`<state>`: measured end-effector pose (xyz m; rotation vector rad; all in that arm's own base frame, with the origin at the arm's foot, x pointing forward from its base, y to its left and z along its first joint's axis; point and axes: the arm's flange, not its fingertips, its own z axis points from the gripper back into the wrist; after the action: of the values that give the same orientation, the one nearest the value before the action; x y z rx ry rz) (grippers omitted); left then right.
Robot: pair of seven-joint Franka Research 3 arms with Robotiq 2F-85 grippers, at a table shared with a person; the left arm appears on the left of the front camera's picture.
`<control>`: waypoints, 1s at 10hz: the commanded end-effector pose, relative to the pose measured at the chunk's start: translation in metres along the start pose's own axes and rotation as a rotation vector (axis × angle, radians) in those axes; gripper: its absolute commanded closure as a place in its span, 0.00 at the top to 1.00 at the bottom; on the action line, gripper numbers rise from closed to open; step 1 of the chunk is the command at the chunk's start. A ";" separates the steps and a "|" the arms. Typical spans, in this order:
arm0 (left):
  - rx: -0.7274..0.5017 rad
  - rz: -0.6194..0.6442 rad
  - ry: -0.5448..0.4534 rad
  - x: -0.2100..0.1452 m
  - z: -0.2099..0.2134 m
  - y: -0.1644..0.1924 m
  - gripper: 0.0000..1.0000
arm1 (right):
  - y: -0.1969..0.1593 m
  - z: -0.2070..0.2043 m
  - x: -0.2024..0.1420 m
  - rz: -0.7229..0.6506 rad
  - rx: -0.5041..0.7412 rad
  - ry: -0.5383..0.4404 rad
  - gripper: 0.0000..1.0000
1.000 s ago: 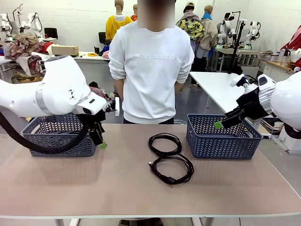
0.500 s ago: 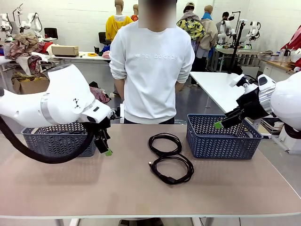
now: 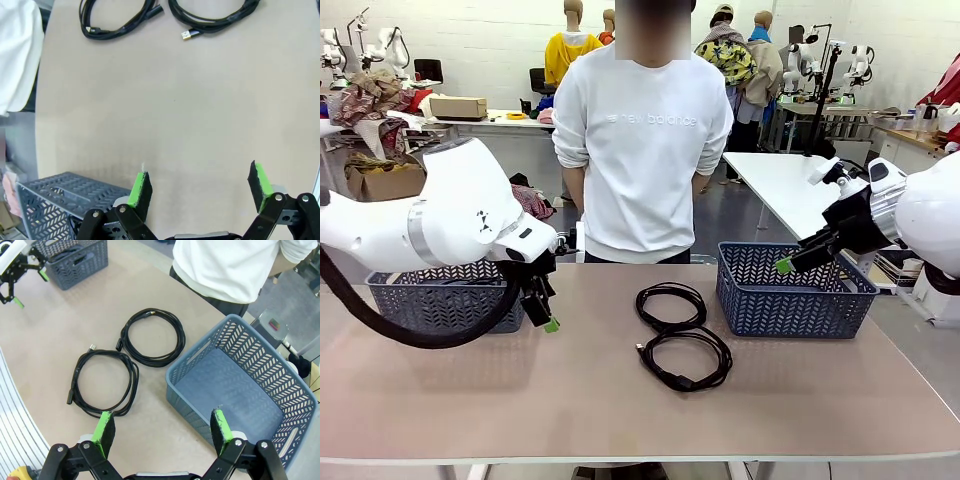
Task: Organize the cables according to human instructions.
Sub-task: Pick up a bundle of cables and place it in the basket indicated by the human.
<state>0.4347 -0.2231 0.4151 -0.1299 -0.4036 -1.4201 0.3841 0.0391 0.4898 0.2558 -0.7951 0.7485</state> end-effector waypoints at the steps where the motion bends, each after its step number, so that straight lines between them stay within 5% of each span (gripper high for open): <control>1: -0.001 0.001 0.000 0.000 0.001 0.000 1.00 | -0.001 0.000 0.000 -0.007 0.006 -0.008 1.00; 10: -0.001 0.001 0.000 0.000 0.001 0.000 1.00 | -0.001 0.000 0.000 -0.007 0.006 -0.008 1.00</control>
<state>0.4347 -0.2231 0.4152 -0.1299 -0.4036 -1.4200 0.3841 0.0391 0.4898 0.2558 -0.7951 0.7485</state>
